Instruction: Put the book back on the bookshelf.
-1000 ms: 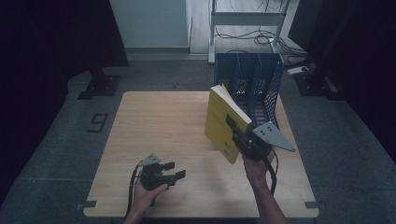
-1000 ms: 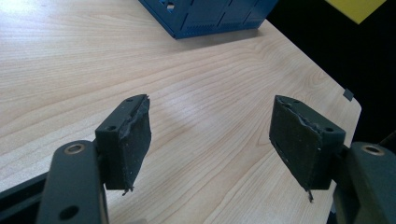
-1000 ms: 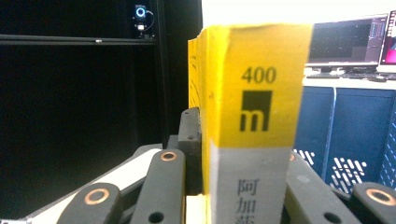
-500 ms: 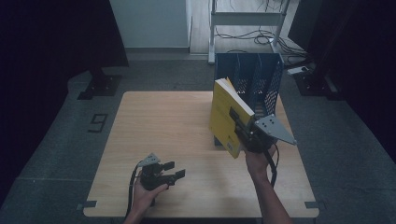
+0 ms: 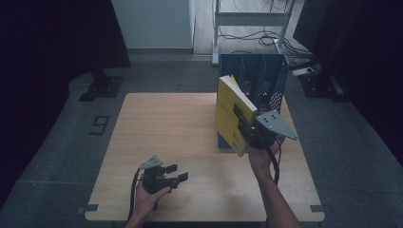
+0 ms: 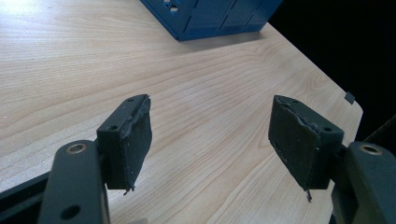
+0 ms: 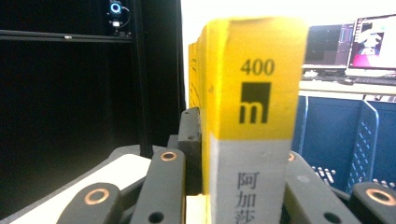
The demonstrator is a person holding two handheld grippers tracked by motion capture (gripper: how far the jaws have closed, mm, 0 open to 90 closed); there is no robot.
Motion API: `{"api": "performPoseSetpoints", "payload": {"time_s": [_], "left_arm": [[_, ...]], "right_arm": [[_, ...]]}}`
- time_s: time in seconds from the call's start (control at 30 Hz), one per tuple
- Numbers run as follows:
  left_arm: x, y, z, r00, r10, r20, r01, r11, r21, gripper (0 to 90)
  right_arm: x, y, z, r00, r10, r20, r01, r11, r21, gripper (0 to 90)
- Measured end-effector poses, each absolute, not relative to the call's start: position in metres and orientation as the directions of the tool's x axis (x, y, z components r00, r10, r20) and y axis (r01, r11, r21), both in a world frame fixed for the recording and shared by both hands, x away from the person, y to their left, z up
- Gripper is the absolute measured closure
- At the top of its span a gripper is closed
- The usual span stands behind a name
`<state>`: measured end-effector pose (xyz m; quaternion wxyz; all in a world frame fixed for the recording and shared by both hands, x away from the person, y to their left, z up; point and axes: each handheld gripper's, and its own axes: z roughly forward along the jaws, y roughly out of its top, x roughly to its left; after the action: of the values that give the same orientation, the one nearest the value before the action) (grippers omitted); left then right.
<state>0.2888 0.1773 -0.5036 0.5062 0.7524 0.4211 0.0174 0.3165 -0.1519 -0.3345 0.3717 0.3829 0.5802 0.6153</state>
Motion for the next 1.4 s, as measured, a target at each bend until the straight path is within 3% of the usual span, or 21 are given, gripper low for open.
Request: {"api": "performPoseSetpoints", "payload": {"time_s": [1.4], "left_arm": [[0.291, 0.176, -0.507, 0.643, 0.637, -0.425, 0.647, -0.155, 0.747, 29.3]], "right_arm": [[0.355, -0.148, -0.331, -0.347, 0.938, 0.012, 0.013, -0.009, 1.0, 74.9]]}}
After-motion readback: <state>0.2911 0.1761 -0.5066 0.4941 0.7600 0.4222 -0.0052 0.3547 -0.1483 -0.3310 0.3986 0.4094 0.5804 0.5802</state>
